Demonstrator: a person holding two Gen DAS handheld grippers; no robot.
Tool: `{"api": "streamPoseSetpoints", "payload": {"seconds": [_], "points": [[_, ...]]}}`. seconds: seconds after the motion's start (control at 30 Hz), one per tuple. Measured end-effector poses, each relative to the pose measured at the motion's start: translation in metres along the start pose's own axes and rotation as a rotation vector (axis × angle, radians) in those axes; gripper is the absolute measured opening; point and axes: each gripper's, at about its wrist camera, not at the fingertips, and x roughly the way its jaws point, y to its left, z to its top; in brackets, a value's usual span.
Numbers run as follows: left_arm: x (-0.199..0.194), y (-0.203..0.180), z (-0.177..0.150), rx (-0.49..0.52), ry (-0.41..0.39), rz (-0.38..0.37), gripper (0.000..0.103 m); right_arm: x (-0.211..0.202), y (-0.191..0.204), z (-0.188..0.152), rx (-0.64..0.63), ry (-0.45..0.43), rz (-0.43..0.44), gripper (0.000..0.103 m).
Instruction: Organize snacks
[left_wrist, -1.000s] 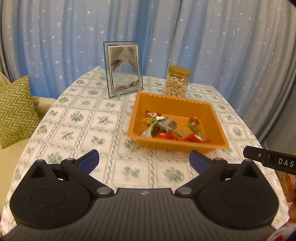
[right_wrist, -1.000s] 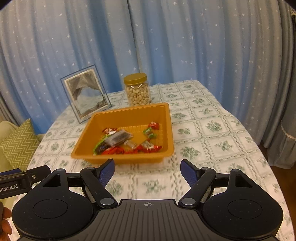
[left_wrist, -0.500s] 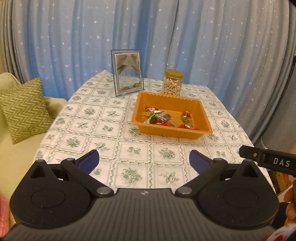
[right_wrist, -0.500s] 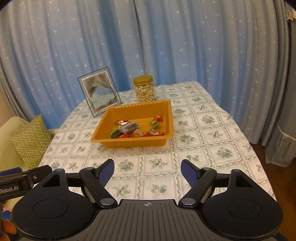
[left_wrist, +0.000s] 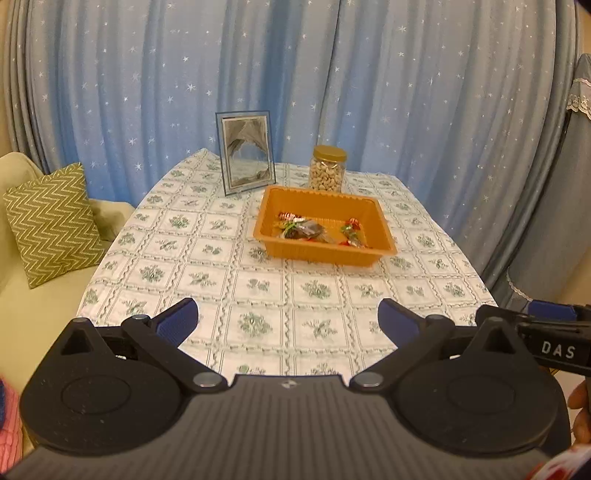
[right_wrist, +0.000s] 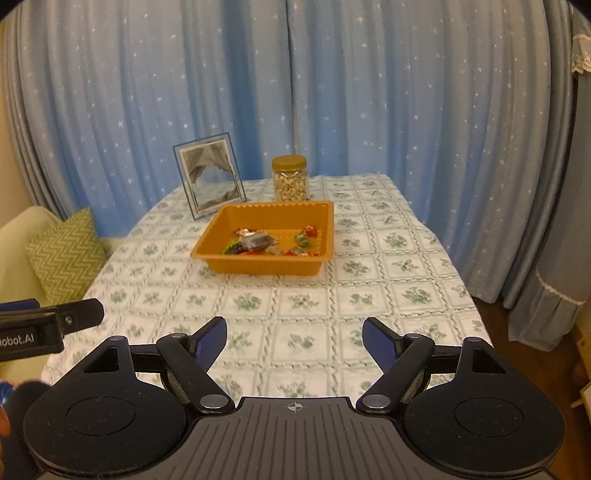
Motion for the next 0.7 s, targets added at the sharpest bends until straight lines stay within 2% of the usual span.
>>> {"api": "streamPoseSetpoints", "payload": {"seconds": [0.37,0.7], "points": [[-0.021,-0.002,-0.019,0.027,0.008,0.003,0.103,-0.027,0.003,-0.015,0.007,-0.016,0.002,0.08],[-0.019,-0.001,-0.022,0.025,0.015,0.007,0.103,-0.024,0.009,-0.017,-0.005,0.002,0.005,0.081]]}}
